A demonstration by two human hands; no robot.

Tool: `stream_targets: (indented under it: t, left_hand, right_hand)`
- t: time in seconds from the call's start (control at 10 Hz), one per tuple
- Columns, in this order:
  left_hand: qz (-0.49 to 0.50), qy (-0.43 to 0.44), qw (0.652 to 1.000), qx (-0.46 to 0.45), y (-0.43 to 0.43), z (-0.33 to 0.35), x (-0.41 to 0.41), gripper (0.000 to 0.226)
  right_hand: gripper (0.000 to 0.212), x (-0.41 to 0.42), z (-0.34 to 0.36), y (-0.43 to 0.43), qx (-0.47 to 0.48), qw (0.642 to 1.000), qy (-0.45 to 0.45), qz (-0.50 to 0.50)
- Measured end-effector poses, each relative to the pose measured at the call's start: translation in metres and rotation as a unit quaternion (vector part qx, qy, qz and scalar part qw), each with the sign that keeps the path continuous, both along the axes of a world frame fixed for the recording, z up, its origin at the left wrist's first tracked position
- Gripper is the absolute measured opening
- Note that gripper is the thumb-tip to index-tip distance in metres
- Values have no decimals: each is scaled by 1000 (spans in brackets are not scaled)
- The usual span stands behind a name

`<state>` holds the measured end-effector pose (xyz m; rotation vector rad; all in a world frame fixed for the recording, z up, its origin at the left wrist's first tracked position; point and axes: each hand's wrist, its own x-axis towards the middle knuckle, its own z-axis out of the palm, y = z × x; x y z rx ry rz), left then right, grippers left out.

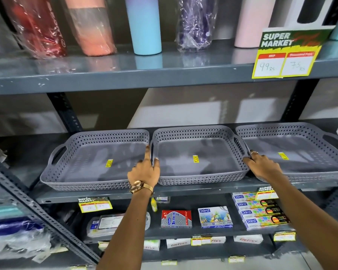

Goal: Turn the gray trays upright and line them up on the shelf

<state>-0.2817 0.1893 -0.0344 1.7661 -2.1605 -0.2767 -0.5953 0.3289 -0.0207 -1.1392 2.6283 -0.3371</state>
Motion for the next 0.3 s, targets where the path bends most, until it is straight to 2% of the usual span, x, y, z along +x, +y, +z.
stream_targets:
  t: [0.1, 0.2, 0.3]
  left_hand:
    - [1, 2, 1000, -1, -2, -1, 0, 61]
    - [-9, 5, 1000, 6, 5, 6, 3, 62]
    - [-29, -1, 1000, -6, 7, 10, 3, 71]
  right_hand:
    - [55, -6, -4, -1, 15, 1000, -4, 15]
    - [56, 4, 3, 5, -30, 999, 18, -6]
    - [71, 18, 16, 12, -90, 993, 75, 5]
